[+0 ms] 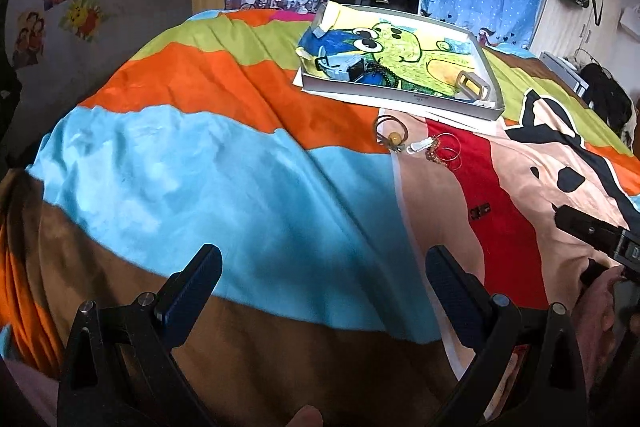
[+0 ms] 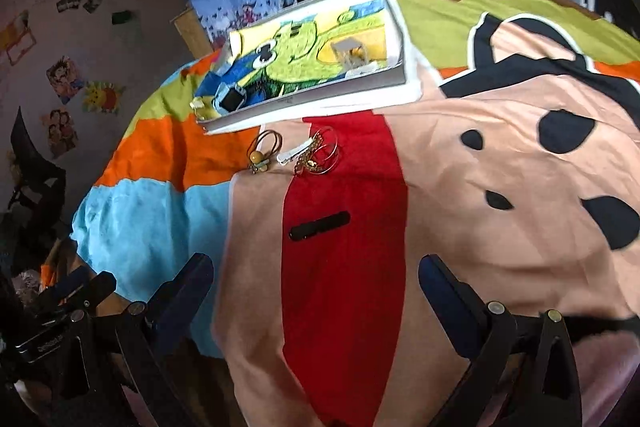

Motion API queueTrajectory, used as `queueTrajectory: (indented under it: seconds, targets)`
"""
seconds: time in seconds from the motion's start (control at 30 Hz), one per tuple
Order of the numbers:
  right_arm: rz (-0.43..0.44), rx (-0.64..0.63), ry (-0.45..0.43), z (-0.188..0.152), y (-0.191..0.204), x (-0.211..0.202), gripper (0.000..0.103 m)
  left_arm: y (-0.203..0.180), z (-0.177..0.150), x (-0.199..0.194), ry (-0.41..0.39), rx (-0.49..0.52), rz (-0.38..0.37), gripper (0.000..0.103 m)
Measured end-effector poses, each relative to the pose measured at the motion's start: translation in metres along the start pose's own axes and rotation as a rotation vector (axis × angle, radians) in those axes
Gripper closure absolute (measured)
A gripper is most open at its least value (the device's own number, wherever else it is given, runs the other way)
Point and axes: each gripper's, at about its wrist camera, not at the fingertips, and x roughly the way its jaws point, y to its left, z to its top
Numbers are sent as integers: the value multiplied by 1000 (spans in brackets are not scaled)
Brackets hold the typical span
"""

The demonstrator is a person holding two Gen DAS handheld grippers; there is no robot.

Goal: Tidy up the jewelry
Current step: 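Withdraw both tools from the tray toward the remaining jewelry, then grasp the black hair tie on the red stripe with the right tool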

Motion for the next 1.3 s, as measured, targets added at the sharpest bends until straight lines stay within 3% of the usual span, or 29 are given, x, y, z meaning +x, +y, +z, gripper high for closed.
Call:
queueTrajectory:
  seconds: [0.37,0.43,0.6,0.77,0.93,1.03,1.3]
  targets:
    - [15,84,62,9,-16,48,1,4,19,41,54,-12,-43,3]
    - [15,95,73,9,-18,53,4,4,23,45,60,-15,-52,3]
    - [24,82,105,8,-15,63,25,-2,36,57,58,19,-88,3]
    - [30,42,133,6,-8,74,27,-8,52,75,42,73,-134,3]
    - [32,34,166,6,-8,94,38,-11,67,99,35,120,-182,3]
    - [24,13,158,7,-6,99,39,-14,74,114,36,153,-194,3]
    - [-4,-14,94,16,-5,111,61,-16,96,155,51,157,-240,4]
